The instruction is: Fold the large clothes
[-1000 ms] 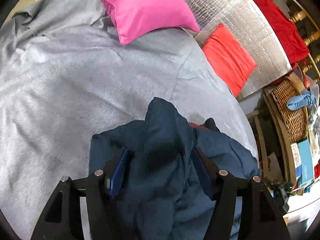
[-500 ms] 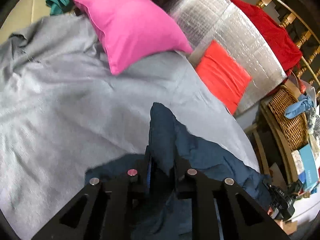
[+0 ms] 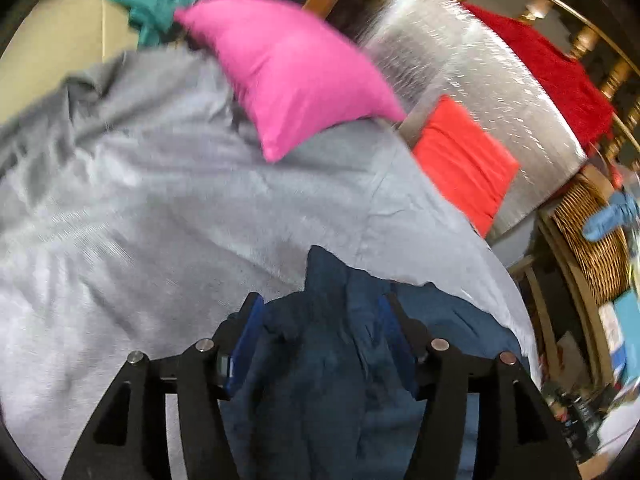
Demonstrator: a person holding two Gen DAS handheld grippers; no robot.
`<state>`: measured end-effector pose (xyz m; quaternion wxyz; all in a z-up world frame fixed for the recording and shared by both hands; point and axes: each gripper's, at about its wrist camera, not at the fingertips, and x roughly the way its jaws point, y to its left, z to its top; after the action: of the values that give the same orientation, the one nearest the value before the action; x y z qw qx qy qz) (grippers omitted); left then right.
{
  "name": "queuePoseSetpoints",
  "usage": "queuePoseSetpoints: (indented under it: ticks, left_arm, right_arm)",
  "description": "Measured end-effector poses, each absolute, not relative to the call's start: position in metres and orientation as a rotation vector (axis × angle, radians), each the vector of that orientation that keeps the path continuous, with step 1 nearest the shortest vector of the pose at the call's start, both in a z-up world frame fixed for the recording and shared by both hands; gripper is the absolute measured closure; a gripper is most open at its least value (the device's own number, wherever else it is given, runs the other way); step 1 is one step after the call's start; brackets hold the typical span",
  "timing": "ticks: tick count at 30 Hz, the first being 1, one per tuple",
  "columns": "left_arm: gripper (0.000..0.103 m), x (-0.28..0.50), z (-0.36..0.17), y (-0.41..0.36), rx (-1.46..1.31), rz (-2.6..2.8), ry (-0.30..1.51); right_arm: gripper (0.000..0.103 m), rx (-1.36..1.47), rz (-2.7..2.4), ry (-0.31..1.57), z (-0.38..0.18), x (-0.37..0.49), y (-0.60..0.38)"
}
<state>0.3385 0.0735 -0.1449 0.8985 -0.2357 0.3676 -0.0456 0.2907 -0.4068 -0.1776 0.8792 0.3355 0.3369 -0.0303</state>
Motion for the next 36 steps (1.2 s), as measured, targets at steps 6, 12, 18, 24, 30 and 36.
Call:
queuePoseSetpoints:
  ticks: [6, 12, 18, 24, 30, 36]
  left_arm:
    - [0.038, 0.278, -0.138, 0.03, -0.234, -0.183, 0.767]
    - [0.034, 0.222, -0.161, 0.0, -0.121, -0.274, 0.827]
    - [0.028, 0.221, -0.197, -0.01, -0.068, -0.231, 0.882]
    - [0.028, 0.222, -0.194, -0.001, -0.098, -0.244, 0.906]
    - [0.028, 0.202, -0.177, 0.037, -0.209, -0.179, 0.842]
    - [0.027, 0.221, -0.212, 0.044, -0.189, -0.096, 0.975]
  right_arm:
    - [0.054, 0.644, 0.055, 0.711, -0.163, 0.244, -0.356]
    - [0.054, 0.541, 0.174, 0.745, -0.166, 0.206, -0.281]
    - [0.053, 0.418, 0.159, 0.857, -0.2, 0.203, -0.234]
    - [0.054, 0.499, 0.198, 0.864, -0.196, 0.186, -0.251]
    - [0.054, 0.577, 0.102, 0.806, -0.188, 0.158, -0.292]
    - [0.053, 0.701, 0.066, 0.933, -0.224, 0.174, -0.312]
